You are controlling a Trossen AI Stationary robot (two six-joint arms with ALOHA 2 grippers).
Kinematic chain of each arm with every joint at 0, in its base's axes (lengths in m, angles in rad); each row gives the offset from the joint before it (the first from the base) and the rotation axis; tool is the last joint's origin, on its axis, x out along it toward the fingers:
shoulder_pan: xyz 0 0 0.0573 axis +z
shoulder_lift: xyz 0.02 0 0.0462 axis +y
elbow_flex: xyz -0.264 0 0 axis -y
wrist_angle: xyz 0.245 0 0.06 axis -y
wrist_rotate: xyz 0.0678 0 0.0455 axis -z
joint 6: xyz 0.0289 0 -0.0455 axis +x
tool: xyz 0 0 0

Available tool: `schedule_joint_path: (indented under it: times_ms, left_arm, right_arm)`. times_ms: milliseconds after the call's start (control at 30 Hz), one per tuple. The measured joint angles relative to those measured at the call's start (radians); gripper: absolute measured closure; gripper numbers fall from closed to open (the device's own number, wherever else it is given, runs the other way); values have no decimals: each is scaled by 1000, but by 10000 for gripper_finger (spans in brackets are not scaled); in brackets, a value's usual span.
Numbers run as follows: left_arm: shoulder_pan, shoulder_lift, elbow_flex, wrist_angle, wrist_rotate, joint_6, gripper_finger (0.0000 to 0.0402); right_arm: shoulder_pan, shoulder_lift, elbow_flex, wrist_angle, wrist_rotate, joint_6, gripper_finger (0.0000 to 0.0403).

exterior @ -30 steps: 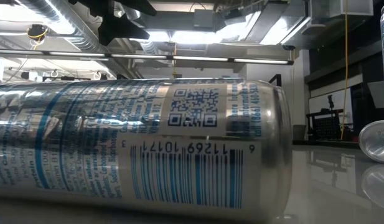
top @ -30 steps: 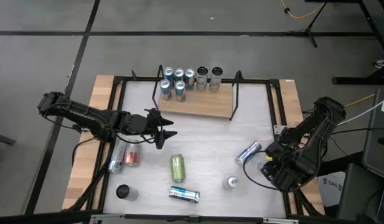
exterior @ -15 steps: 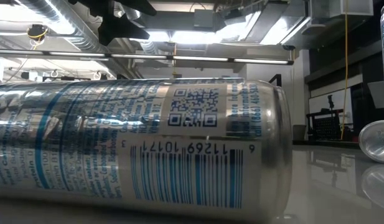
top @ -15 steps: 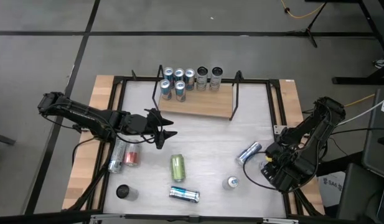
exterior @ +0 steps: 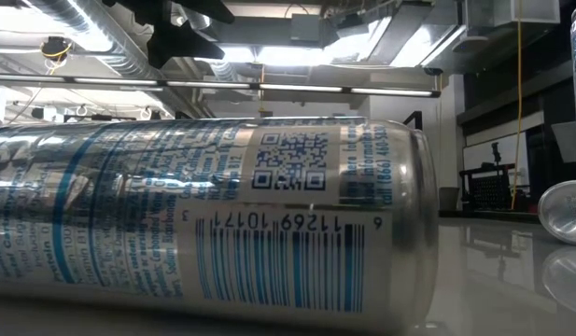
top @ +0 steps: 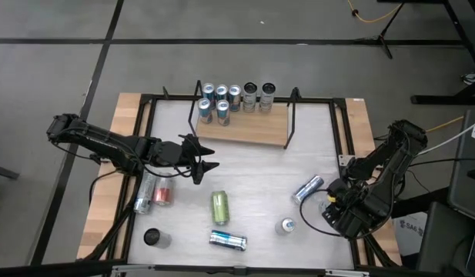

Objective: Place canned beverage on shelf
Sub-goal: Put the white blue soda can on the shelf

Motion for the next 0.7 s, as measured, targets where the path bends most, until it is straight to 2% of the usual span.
schedule_joint_path:
  times_ms: [300,567,700]
  left_arm:
    - [0,0,0,0,0,-1,138]
    - [0,0,0,0,0,-1,138]
    - [0,0,0,0,-3,-1,138]
  right_arm:
    - [0,35,0,-2,-8,3,85]
    - [0,54,3,-2,-10,4,157]
    - [-1,57,12,-4,26,4,166]
